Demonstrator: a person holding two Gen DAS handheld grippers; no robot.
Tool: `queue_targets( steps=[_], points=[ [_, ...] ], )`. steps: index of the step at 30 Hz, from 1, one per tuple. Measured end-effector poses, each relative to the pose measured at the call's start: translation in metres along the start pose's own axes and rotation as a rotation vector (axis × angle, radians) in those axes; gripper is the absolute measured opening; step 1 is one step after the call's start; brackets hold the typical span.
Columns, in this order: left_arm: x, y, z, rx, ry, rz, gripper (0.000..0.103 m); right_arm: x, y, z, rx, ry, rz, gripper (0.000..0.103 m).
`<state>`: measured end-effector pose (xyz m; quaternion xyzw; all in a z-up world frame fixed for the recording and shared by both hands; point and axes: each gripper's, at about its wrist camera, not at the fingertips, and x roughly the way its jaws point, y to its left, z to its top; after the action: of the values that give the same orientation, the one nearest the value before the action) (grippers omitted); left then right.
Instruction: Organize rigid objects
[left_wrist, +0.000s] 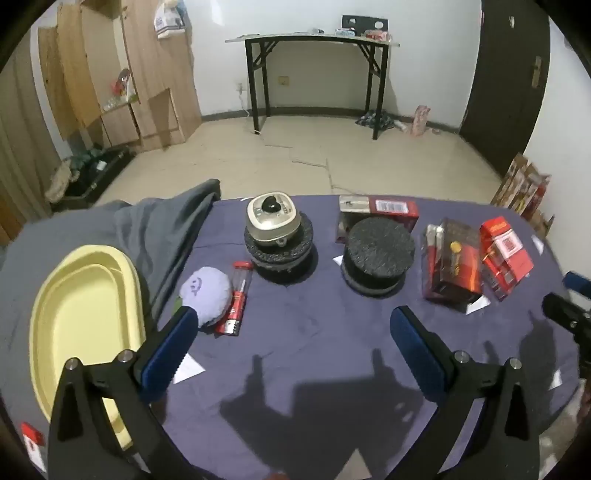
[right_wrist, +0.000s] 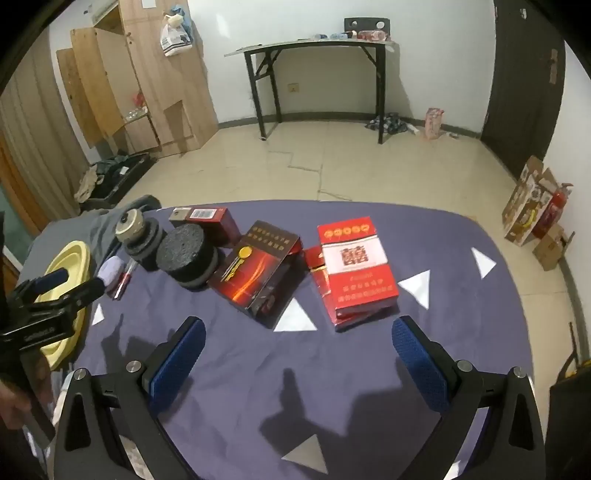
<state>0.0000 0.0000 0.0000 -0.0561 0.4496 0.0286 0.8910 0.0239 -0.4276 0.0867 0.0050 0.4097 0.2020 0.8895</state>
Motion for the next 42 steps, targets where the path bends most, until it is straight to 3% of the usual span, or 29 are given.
queue_targets(
  steps=[4,5,10,15,19,28,32,36,42],
  points=[
    [0.004,0.008,0.000,0.010,0.023,0.005,0.103,0.003,-0.002,0.005,-0.022,-0.012,-0.037,0.103],
    [0.002,0.001,-0.005,0.047,-0.005,0.048,0.103,0.003,0.000,0.005,-0.037,-0.016,-0.036,0.103],
    [-0.005,-0.008,-0.014,0.066,-0.019,0.064,0.103,-0.004,0.004,-0.007,-0.048,-0.017,-0.014,0.103],
    [0.001,-0.007,-0.010,0.000,0.020,0.017,0.103,-0.010,0.000,-0.006,-0.030,-0.016,0.016,0.103],
    [0.002,-0.009,-0.014,0.019,-0.002,0.025,0.103,-0.013,-0.001,-0.002,-0.044,-0.026,-0.001,0.103],
    [0.010,-0.003,-0.022,0.035,0.049,0.029,0.103,-0.005,-0.007,0.001,-0.032,-0.008,0.010,0.103],
    [0.008,0.004,-0.019,0.018,0.035,0.027,0.103,-0.003,-0.007,0.001,-0.045,-0.004,0.008,0.103],
    [0.008,0.011,-0.015,-0.029,0.042,-0.002,0.103,-0.001,-0.009,0.000,-0.046,0.002,0.003,0.103],
    [0.007,0.009,-0.016,-0.018,0.045,-0.049,0.103,-0.001,-0.014,0.000,-0.024,0.006,0.003,0.103]
  ],
)
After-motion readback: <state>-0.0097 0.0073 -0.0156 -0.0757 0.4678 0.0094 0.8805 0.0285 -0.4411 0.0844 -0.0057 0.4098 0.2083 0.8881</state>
